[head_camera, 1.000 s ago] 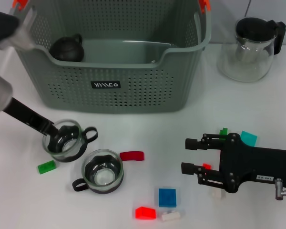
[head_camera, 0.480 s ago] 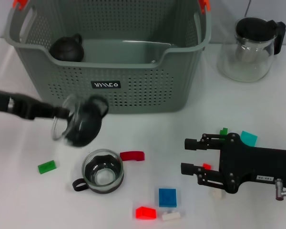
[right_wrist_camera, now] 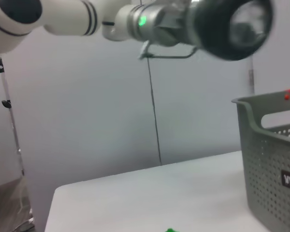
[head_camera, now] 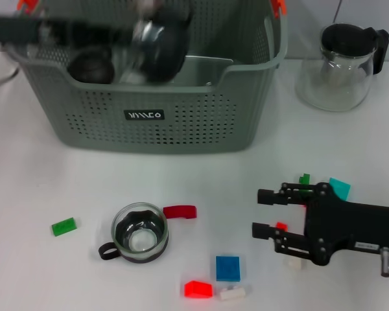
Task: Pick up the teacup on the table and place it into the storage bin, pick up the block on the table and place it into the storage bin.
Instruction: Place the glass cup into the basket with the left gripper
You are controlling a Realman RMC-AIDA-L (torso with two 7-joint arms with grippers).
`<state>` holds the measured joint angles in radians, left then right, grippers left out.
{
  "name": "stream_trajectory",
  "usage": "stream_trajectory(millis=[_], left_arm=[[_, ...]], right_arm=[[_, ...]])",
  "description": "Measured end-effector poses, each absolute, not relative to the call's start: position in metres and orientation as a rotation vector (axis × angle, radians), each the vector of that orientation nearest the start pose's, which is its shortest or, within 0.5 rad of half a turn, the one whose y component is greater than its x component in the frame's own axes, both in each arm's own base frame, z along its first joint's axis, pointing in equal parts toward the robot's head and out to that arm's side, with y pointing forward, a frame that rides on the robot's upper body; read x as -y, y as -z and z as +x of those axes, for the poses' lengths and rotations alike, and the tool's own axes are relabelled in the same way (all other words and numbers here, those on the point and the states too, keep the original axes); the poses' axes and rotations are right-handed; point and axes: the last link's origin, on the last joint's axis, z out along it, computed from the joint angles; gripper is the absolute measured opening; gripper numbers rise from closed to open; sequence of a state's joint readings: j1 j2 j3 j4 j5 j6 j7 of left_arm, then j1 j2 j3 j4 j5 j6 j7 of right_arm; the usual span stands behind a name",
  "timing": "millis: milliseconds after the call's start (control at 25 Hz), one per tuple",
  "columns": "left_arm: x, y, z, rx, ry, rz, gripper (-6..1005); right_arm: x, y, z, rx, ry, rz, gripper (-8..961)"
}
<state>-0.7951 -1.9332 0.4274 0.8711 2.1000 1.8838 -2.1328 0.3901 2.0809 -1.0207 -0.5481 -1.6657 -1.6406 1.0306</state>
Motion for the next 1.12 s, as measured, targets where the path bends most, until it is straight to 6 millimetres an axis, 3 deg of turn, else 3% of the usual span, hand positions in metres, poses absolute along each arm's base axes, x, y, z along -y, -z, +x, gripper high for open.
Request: stream_trajectory(millis=[240,440,560,720,1120], left_arm=[[-0.435,-0.101,-0.133,0.990,0.644,-2.648,66],[-0.465,-0.091,-0.131,0.959,0.399,-2.468,68],[-0.473,-0.085,-0.140,0.957,0.293,-2.385,70],[-0.486,-0.058,-0.140,0.895,0.128,-2.309,72],[-0.486,0.001,-0.132,0.611,-0.181,-2.246,78]], right_arm=[[-0.267,0.028,0.262,-0.235,-1.041,-2.717,563],[-0.271,0.032,0.252,-0.200,-1.068,-2.728,564],[-0.275,0.036,0.245,-0.191,-1.088,-2.746,564],[-0.275,0.036,0.245,-0.203,-1.096,-2.749,564],[-0.274,0.037,0.246,-0.213,-1.098,-2.751,564]])
